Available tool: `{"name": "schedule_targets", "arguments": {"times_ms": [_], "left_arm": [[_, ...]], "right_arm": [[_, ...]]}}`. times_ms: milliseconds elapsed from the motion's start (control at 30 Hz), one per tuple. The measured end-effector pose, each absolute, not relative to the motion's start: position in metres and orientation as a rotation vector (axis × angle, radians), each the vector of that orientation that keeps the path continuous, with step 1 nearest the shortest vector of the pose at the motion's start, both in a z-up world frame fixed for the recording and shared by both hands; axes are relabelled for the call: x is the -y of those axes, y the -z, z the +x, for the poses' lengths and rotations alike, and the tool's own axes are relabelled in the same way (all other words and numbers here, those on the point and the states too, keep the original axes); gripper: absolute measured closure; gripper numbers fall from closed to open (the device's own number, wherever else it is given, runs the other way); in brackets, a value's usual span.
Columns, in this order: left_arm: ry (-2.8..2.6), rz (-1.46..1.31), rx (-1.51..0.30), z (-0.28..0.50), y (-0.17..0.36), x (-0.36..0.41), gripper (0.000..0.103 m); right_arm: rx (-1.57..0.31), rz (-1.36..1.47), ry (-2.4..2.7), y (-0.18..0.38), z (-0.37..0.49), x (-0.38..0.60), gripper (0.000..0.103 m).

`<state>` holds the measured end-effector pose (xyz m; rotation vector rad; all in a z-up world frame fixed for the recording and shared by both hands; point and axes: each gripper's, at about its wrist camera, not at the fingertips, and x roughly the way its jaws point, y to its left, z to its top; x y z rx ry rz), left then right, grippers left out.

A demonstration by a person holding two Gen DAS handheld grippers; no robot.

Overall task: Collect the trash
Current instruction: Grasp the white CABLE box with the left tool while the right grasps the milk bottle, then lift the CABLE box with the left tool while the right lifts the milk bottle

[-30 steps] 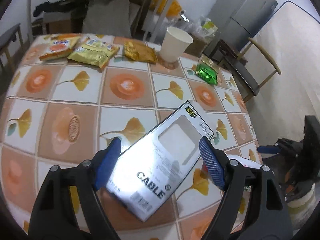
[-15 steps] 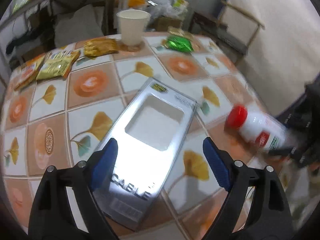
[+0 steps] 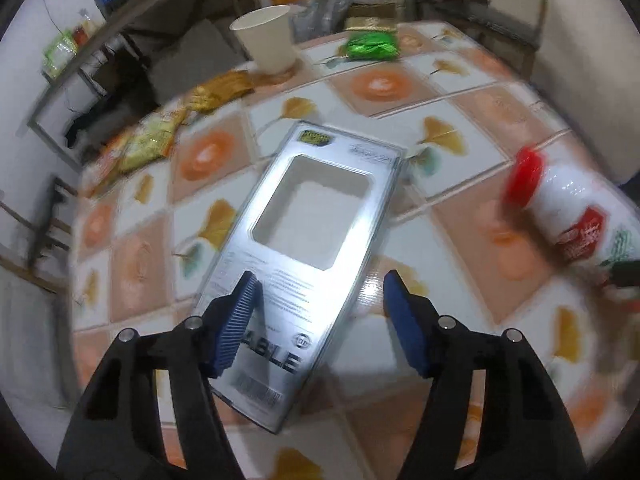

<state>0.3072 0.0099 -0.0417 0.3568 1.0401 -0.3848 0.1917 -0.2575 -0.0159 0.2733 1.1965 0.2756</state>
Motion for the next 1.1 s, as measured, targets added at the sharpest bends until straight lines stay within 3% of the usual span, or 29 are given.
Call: {"name": "schedule_targets", "arguments": {"times_ms": [67,133,167,367,767,1100], "left_arm": [[0.4,0.321,-1.0,0.311,0.032,-0.013,0.039],[0.387,0.255,-0.948,0.323,0.025,-0.022,0.018],[0.38,0.227,-0.942,0.332,0.025,-0.027,0.016],[0.377,0.053,-1.137,0.363,0.054,-0.042,0.016],[0.326,0.381,-1.108,0.3,0.061,0.002,0.017],[0.259,0.058,-1.209,0.2,0.052,-0.01,0.016]], "right_arm": [[-1.195,0.277,-0.287,0.017,0.188,0.257,0.031],[-1.196,0.269,-0.292,0.016,0.186,0.256,0.031],[-1.194,0.267,-0.294,0.017,0.187,0.255,0.031],[-1.211,0.318,-0.308,0.028,0.19,0.259,0.033],[-1.204,0.319,-0.321,0.028,0.19,0.259,0.034],[-1.2,0.476,-0.279,0.032,0.134,0.287,0.034]]}}
